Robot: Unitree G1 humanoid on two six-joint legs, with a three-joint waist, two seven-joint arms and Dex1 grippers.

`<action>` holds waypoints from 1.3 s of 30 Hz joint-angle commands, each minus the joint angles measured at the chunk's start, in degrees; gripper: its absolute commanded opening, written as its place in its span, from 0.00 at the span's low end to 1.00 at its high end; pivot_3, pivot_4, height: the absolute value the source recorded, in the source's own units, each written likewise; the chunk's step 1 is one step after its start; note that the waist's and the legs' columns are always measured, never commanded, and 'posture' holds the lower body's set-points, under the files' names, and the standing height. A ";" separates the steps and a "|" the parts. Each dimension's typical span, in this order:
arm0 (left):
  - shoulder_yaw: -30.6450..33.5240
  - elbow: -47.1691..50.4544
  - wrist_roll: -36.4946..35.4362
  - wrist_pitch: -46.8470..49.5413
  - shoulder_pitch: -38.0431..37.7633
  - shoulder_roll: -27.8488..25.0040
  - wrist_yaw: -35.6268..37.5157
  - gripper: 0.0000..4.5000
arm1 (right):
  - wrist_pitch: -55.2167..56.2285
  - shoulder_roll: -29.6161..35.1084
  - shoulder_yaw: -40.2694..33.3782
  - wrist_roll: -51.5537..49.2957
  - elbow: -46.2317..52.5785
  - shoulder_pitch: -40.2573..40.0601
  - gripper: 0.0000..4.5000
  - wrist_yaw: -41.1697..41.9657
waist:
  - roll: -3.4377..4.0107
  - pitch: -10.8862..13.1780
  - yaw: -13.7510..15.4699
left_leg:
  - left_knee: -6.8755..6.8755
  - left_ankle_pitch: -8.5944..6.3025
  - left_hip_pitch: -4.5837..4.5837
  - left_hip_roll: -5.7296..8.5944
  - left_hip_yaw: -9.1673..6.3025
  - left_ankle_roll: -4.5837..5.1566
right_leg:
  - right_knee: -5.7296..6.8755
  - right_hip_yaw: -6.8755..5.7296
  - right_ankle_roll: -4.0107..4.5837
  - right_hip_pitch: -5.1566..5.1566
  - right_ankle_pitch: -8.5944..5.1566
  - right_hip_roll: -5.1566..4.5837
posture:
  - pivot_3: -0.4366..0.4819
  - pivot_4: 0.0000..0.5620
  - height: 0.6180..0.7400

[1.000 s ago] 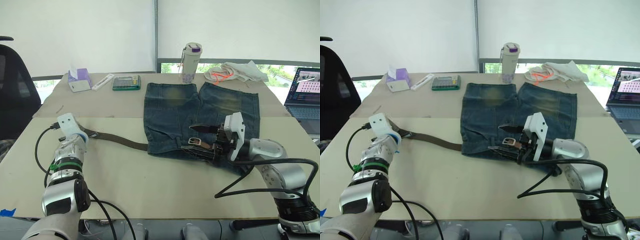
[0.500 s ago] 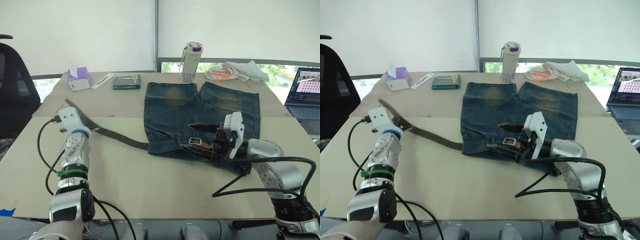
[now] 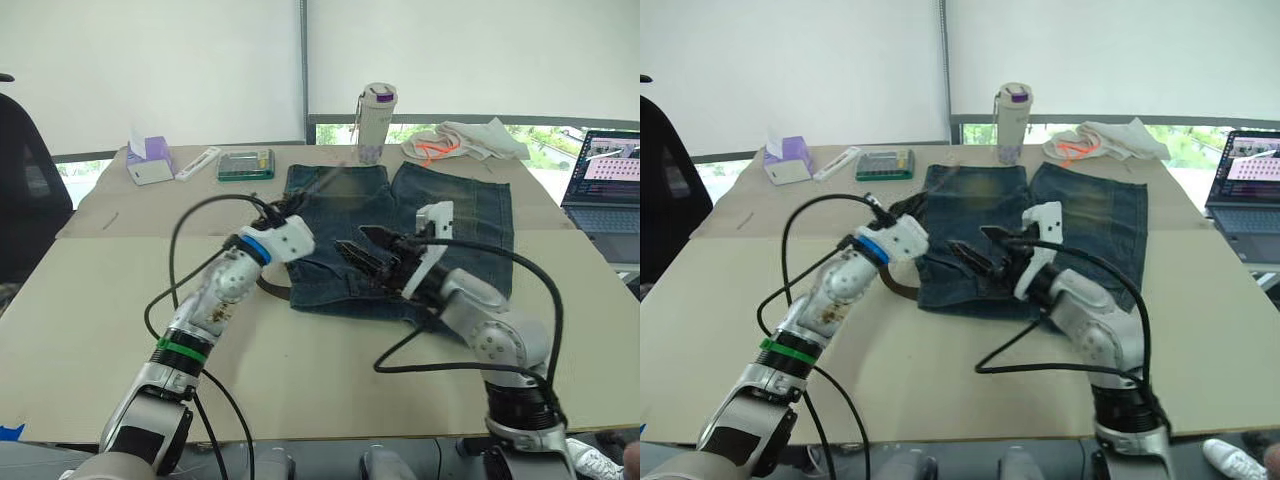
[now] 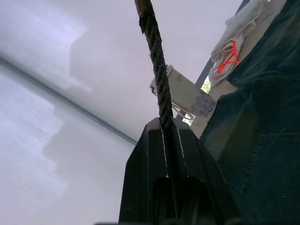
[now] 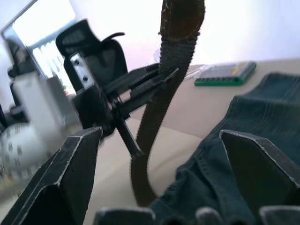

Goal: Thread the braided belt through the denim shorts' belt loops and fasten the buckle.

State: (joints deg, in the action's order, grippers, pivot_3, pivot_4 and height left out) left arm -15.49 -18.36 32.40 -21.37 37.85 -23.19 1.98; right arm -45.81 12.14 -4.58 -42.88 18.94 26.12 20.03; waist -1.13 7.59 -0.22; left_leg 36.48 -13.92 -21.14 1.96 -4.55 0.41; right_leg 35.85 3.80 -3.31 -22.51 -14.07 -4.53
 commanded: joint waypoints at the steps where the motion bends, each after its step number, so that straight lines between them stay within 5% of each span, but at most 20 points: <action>1: -1.19 2.02 6.96 -1.08 1.45 -1.70 -5.28 0.00 | -4.99 -2.83 -4.66 -6.29 3.04 2.59 1.00 -8.39 | 0.00 0.00 -0.02 | 0.00 0.00 0.00 0.01 -0.01 0.00 | 0.01 0.00 0.00 0.00 0.00 0.00 | 0.48 0.27 1.00; 10: -4.93 1.56 15.88 -2.88 2.73 -3.91 -10.42 0.00 | -9.07 -9.62 -11.51 -18.70 1.06 7.83 1.00 -24.42 | 0.03 0.01 -0.46 | -0.04 0.00 0.00 0.05 0.00 0.01 | 0.09 -0.02 0.00 -0.06 0.00 0.02 | 0.48 0.27 1.00; 23: -5.49 1.39 13.67 -4.94 2.02 -3.41 -8.73 0.00 | -8.27 -8.68 -11.25 -21.43 -0.79 7.84 0.04 -29.64 | 0.04 0.01 -0.63 | -0.06 0.01 0.00 0.02 0.02 0.02 | 0.08 -0.03 -0.01 -0.07 0.00 0.07 | 0.48 0.27 1.00; 25: -5.32 2.24 12.25 -5.43 1.25 -3.37 -7.47 0.00 | -8.19 -8.52 -11.06 -21.44 -1.04 7.65 0.01 -29.58 | 0.04 0.01 -0.64 | -0.05 0.01 0.00 0.02 0.02 0.02 | 0.08 -0.03 -0.01 -0.07 0.00 0.07 | 0.48 0.27 1.00; 30: -4.94 3.11 10.94 -8.01 0.63 -4.07 -7.22 0.38 | -7.70 -7.39 -11.00 -20.72 -2.07 7.64 0.00 -28.51 | 0.04 0.01 -0.63 | -0.05 0.01 -0.01 0.02 0.02 0.02 | 0.07 -0.03 -0.01 -0.07 0.00 0.07 | 0.48 0.27 1.00; 33: -1.52 3.53 1.69 -9.23 -0.59 -2.93 -4.24 0.61 | -6.95 -5.36 -10.59 -19.27 -2.65 7.76 0.00 -25.65 | 0.04 0.01 -0.65 | -0.05 0.01 -0.01 0.02 0.02 0.02 | 0.05 -0.03 -0.01 -0.06 0.00 0.06 | 0.48 0.27 1.00; 35: 0.75 3.59 -11.18 -8.77 -2.19 -0.59 2.21 0.75 | -6.19 -3.68 -10.02 -17.99 -3.02 7.77 0.00 -22.71 | 0.07 0.01 -0.65 | -0.05 0.01 -0.02 -0.01 0.02 0.02 | 0.05 -0.03 -0.01 -0.06 0.00 0.05 | 0.48 0.27 1.00; 38: 4.84 9.84 -43.78 7.79 -7.91 4.87 23.61 0.97 | -3.51 -1.24 -9.32 -15.37 -4.52 6.94 0.00 -17.05 | 0.10 0.01 -0.84 | -0.05 0.01 -0.01 -0.14 0.03 0.02 | 0.03 -0.03 -0.01 -0.02 0.00 0.04 | 0.48 0.27 1.00; 39: 5.99 12.26 -50.93 13.17 -9.31 4.93 29.17 0.97 | -2.63 -0.59 -9.18 -14.44 -5.21 6.68 0.00 -15.39 | 0.11 0.01 -1.07 | -0.04 0.01 -0.01 -0.13 0.02 0.02 | 0.02 -0.04 -0.01 0.00 -0.01 0.02 | 0.48 0.27 1.00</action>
State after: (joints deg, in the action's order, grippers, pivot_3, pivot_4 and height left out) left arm -11.63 -10.30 -5.52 -15.69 29.42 -17.88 21.88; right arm -51.35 10.58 -13.64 -58.48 13.26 32.86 1.35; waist -1.02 7.60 -1.29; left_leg 36.44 -13.91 -21.15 1.80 -4.51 0.44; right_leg 35.83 3.75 -3.31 -22.49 -14.07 -4.46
